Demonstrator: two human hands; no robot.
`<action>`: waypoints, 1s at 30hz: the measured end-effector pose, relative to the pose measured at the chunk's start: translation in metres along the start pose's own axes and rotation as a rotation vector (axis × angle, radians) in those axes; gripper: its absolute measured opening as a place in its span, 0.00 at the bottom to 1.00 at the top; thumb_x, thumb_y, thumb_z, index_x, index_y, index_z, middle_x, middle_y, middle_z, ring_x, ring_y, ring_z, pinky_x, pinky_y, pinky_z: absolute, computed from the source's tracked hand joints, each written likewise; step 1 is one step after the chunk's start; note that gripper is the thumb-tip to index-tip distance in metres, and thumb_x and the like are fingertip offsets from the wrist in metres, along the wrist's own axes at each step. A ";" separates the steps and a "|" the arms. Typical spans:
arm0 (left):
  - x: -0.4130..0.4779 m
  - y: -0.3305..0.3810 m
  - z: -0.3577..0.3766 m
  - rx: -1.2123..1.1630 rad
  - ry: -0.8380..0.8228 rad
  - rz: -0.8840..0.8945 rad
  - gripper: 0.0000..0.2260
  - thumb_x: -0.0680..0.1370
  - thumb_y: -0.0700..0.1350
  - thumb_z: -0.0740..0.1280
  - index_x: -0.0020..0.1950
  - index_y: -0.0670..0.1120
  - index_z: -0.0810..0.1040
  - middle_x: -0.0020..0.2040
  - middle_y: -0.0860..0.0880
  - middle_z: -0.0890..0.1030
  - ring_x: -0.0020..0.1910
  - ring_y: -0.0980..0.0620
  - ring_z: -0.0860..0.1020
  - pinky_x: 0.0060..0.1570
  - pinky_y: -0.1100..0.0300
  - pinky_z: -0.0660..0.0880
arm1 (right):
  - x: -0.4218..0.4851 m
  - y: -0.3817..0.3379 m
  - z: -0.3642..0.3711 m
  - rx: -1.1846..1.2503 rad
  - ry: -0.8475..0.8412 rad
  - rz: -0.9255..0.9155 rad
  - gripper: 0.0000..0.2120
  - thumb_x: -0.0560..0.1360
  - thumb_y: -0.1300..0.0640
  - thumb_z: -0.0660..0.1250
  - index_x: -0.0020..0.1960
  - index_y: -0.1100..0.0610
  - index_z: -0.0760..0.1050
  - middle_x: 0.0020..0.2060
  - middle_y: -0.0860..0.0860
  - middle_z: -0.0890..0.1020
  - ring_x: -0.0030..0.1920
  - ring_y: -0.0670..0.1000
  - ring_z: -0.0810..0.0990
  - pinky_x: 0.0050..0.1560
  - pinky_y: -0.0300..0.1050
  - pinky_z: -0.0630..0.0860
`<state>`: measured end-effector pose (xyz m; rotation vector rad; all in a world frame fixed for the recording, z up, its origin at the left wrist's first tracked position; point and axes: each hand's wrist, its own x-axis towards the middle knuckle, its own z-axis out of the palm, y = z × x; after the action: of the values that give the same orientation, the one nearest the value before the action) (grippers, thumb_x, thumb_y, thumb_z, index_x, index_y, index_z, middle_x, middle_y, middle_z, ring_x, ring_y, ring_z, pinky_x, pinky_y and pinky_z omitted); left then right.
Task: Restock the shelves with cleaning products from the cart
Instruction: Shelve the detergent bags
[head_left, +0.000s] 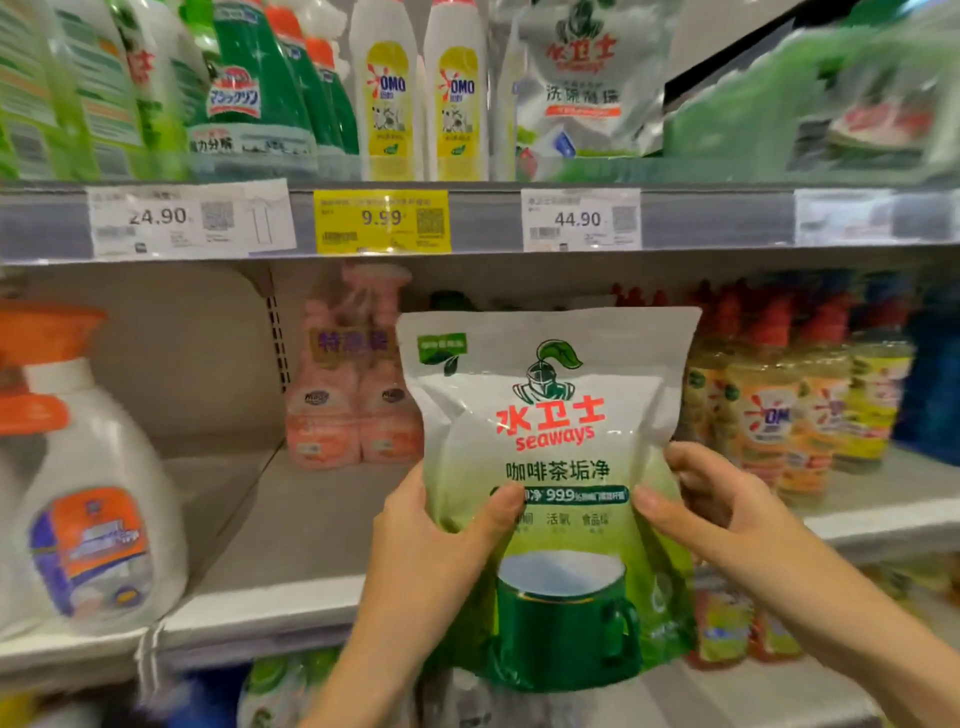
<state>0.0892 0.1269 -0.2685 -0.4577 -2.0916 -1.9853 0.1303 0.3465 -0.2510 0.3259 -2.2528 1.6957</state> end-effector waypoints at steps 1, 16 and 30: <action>-0.004 0.001 0.010 -0.010 -0.010 -0.001 0.23 0.59 0.61 0.73 0.51 0.55 0.78 0.45 0.59 0.85 0.44 0.60 0.83 0.44 0.61 0.80 | -0.008 0.001 -0.007 0.002 0.010 0.032 0.20 0.60 0.42 0.72 0.50 0.44 0.75 0.43 0.34 0.83 0.43 0.33 0.81 0.36 0.25 0.74; 0.021 -0.003 0.183 0.131 0.107 0.076 0.18 0.67 0.50 0.77 0.50 0.62 0.72 0.48 0.61 0.81 0.48 0.63 0.80 0.44 0.65 0.79 | 0.000 0.065 -0.128 -0.125 0.303 0.073 0.50 0.54 0.50 0.80 0.71 0.48 0.60 0.59 0.41 0.74 0.64 0.50 0.72 0.65 0.50 0.70; 0.058 -0.040 0.187 0.804 0.607 0.139 0.22 0.67 0.58 0.73 0.45 0.46 0.66 0.43 0.51 0.68 0.51 0.46 0.65 0.48 0.58 0.52 | 0.057 0.111 -0.100 -0.534 0.332 -0.164 0.49 0.58 0.48 0.82 0.70 0.62 0.61 0.64 0.55 0.65 0.66 0.54 0.61 0.67 0.54 0.63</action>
<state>0.0303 0.3154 -0.2960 0.1402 -2.1150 -0.8924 0.0484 0.4736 -0.3034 0.0902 -2.2412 0.9336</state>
